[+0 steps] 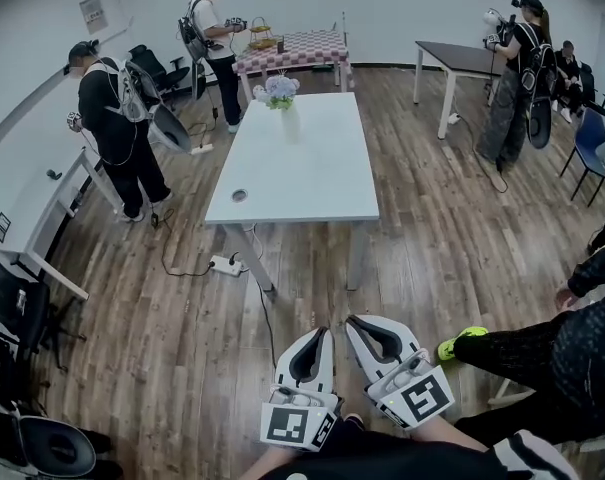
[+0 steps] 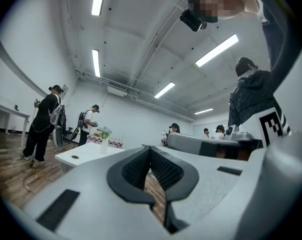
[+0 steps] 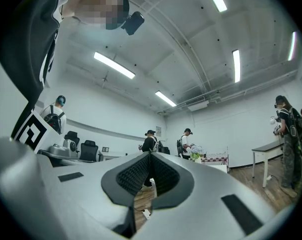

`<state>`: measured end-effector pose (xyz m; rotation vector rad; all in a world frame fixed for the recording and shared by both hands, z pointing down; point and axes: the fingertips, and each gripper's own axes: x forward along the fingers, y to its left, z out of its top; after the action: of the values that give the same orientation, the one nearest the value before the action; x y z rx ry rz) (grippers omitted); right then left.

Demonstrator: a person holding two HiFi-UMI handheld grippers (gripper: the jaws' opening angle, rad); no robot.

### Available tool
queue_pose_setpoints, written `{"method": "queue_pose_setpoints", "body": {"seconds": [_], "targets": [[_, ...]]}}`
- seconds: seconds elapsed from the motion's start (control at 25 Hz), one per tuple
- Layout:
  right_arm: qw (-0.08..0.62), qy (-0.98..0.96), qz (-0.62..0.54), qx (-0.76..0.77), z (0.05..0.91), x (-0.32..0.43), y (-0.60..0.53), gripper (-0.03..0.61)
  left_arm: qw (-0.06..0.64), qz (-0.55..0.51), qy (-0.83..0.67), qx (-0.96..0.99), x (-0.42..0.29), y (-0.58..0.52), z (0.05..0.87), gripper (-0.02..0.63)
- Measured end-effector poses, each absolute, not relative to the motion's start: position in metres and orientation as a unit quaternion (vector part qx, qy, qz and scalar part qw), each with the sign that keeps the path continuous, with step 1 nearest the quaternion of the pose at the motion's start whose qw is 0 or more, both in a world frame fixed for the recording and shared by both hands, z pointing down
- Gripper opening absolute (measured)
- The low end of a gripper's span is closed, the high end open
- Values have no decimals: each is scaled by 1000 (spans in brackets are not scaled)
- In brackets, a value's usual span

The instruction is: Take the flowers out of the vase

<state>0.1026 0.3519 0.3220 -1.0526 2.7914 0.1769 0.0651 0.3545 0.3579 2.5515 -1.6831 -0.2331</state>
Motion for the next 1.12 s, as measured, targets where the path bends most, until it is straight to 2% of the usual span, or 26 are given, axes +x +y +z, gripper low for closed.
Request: {"method": "queue_pose_setpoints", "body": {"seconds": [0.52,1.12], "targets": [[80,929,63,-355,326,90,307,23,37,-69,-547,833,52,310,364,5],[84,917,68,-383,325,31,160,23,27,-74,-524,848,-9,158,356,5]]}}
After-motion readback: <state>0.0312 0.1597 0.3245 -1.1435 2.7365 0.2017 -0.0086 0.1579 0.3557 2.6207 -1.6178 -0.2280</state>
